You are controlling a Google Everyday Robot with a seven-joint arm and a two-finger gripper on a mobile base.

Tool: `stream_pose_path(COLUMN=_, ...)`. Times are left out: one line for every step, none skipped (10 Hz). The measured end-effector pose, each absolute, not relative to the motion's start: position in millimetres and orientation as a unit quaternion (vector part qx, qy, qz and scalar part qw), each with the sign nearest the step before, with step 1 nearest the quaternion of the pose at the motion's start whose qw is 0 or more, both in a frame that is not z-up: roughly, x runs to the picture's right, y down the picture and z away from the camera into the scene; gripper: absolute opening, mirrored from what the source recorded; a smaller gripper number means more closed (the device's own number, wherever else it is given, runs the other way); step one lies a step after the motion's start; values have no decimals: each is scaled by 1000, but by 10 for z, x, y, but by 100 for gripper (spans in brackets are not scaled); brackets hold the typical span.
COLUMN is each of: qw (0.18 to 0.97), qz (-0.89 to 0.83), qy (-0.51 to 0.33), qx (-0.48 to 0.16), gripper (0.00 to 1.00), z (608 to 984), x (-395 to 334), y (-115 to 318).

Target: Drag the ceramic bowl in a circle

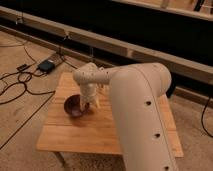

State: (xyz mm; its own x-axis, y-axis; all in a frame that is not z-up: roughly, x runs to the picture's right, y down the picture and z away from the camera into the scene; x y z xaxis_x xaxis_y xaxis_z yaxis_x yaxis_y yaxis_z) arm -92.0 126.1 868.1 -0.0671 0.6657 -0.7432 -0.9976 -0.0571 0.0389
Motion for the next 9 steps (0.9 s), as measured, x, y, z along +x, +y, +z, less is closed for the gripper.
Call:
stream_pose_path(qw=621, qz=669, qy=292, qx=-284, gripper=64, z=8681, x=-920, y=1261)
stream_pose_path(qw=621, qz=669, qy=292, qx=-284, gripper=58, z=8681, x=-920, y=1262)
stream_pose_path(qw=621, qz=669, qy=292, qx=-284, gripper=50, z=8681, x=-920, y=1262)
stream_pose_path(qw=621, qz=669, qy=292, qx=-284, gripper=40, z=8681, x=-920, y=1262)
stream_pose_path(qw=621, qz=669, qy=292, qx=-284, gripper=32, z=8681, x=-922, y=1261)
stream_pose_path(qw=621, qz=669, qy=292, qx=-284, gripper=20, z=8681, x=-920, y=1261)
stream_pose_path(qw=621, qz=670, qy=292, qx=-284, gripper=9, z=8681, x=-920, y=1260)
stream_pose_path(qw=621, qz=670, qy=292, qx=-284, gripper=2, z=8681, x=-920, y=1260)
stream_pose_path(qw=621, qz=670, qy=292, qx=-284, gripper=0, z=8681, x=-921, y=1260)
